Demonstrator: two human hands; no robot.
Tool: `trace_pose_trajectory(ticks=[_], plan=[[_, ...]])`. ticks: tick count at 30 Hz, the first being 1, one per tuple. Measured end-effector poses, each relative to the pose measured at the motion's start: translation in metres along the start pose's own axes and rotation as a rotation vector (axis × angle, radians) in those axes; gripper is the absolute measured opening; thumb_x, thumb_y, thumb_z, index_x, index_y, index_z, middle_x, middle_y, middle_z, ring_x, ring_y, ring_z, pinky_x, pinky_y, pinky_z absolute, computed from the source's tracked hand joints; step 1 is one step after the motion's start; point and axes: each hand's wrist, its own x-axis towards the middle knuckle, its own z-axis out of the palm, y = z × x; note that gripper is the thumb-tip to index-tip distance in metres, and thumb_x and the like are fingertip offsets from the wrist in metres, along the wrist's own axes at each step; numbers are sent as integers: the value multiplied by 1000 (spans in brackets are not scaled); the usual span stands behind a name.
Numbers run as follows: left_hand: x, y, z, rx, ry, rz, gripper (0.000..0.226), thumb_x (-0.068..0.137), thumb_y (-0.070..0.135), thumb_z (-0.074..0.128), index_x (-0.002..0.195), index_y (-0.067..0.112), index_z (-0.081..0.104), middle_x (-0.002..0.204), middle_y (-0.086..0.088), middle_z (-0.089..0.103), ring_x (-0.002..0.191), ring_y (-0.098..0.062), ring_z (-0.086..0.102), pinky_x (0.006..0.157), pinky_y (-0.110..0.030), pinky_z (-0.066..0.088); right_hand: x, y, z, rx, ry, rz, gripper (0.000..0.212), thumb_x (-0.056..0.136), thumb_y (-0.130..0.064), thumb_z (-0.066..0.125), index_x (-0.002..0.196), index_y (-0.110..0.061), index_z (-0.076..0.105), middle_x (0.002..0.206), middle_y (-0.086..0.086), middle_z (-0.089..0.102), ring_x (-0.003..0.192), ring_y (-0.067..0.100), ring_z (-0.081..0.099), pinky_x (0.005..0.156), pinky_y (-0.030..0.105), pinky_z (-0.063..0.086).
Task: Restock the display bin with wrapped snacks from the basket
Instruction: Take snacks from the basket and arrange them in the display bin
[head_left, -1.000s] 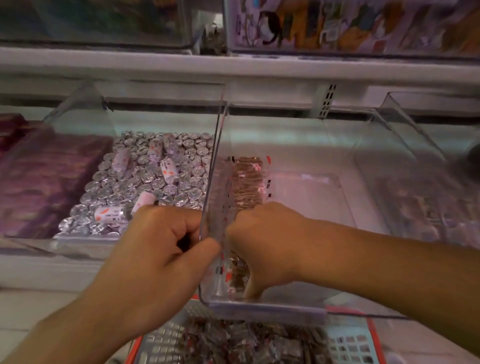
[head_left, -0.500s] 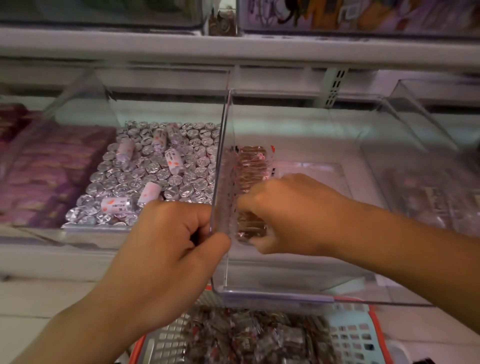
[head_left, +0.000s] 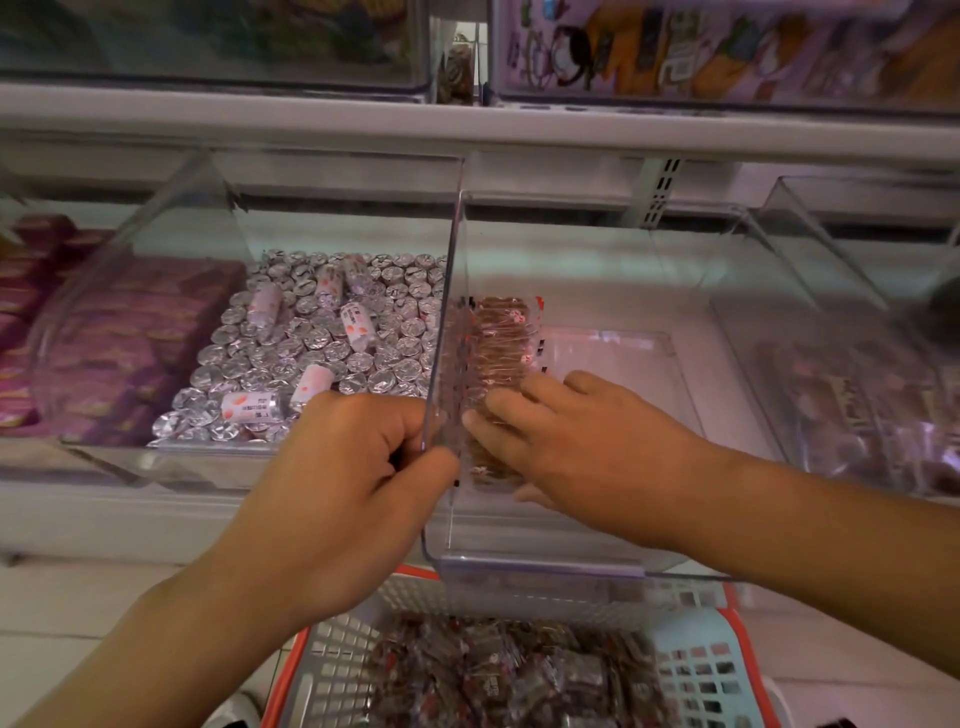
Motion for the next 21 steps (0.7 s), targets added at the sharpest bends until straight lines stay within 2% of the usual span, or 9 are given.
trace_pose_trajectory(ticks=[2, 6, 8, 11, 13, 15, 16, 19, 21], plan=[[0, -1, 0, -14, 10, -6, 29, 73, 24, 56, 51, 7, 47, 47, -10, 50, 39, -20, 37, 58, -14, 16, 2, 3, -3, 239, 17, 139, 55, 86, -48, 68, 130, -23, 47, 120, 0, 50, 102, 21, 52, 75, 38, 53], [0, -2, 2, -45, 22, -14, 29, 73, 24, 56, 51, 7, 48, 46, -11, 48, 39, -11, 35, 59, -14, 17, 16, 13, -3, 841, -93, 348, 28, 73, -34, 86, 77, -24, 61, 75, -9, 59, 66, 7, 55, 58, 26, 47], [-1, -1, 2, -66, 23, -15, 28, 73, 23, 56, 51, 7, 48, 46, -11, 49, 39, -11, 36, 58, -19, 24, 21, 15, -1, 1019, -134, 407, 24, 68, -26, 90, 68, -19, 67, 63, -4, 63, 57, 6, 59, 54, 22, 50], [-1, -1, 2, -92, 34, -5, 28, 74, 21, 57, 51, 7, 48, 47, -11, 50, 39, -10, 36, 53, -34, 35, 23, 16, 2, 1217, -160, 450, 21, 66, -17, 91, 68, -13, 71, 61, 4, 67, 54, 10, 66, 53, 22, 56], [-1, -3, 2, -105, 43, 5, 29, 75, 20, 59, 52, 7, 48, 47, -11, 49, 40, -10, 36, 53, -34, 38, 24, 16, 3, 1216, -172, 457, 21, 66, -19, 92, 68, -14, 71, 61, 0, 67, 54, 7, 65, 52, 18, 54], [0, -5, 3, -101, 51, 8, 30, 74, 23, 58, 51, 6, 48, 45, -10, 48, 40, -10, 35, 52, -15, 36, 25, 16, 3, 1078, -155, 445, 25, 64, -26, 92, 66, -18, 69, 57, -11, 63, 52, 1, 58, 48, 14, 46], [0, -5, 3, -92, 56, 5, 31, 74, 25, 58, 51, 7, 47, 44, -10, 47, 40, -11, 35, 53, -11, 30, 26, 15, 2, 997, -139, 441, 28, 63, -29, 93, 65, -20, 66, 56, -15, 61, 52, 0, 56, 45, 15, 41], [0, -7, 4, -68, 91, 10, 34, 74, 29, 61, 48, 13, 44, 40, -1, 45, 38, -10, 36, 58, -23, 20, 25, 12, 0, 877, -95, 446, 33, 60, -31, 91, 64, -21, 60, 59, -10, 60, 55, 5, 55, 48, 22, 39], [-1, -6, 4, -64, 126, 26, 41, 76, 33, 64, 48, 17, 39, 38, 6, 39, 38, -9, 36, 62, -23, 27, 25, 11, -1, 871, -88, 441, 33, 59, -31, 91, 65, -21, 60, 60, -8, 60, 56, 8, 56, 48, 25, 41]])
